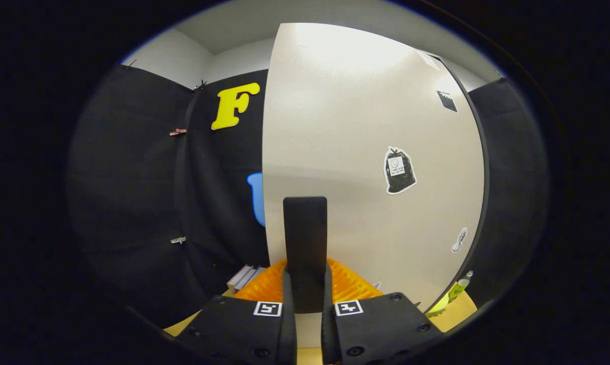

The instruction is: Open the shoe cabinet door, grab the shoes and put them into the shoe cabinet, then close the shoe cabinet door.

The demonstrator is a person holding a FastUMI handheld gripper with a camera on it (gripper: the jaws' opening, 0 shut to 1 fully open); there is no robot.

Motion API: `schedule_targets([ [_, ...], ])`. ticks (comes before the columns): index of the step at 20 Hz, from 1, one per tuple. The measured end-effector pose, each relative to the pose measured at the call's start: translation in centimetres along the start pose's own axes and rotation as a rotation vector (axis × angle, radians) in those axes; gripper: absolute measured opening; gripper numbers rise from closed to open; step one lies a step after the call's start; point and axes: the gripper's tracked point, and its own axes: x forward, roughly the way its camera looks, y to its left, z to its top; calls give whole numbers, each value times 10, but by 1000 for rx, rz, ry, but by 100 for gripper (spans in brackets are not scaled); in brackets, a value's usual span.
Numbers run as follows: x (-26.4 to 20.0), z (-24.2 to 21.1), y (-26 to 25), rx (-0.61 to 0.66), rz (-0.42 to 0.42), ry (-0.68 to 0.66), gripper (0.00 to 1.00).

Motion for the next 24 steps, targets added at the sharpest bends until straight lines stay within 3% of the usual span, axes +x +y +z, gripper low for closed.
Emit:
schedule_targets([
  [10,-94,0,-42,20,54,9,22],
  [16,-143,-1,-87,41,0,16,22],
  [24,-179,0,-153,106,-148,23,21],
])
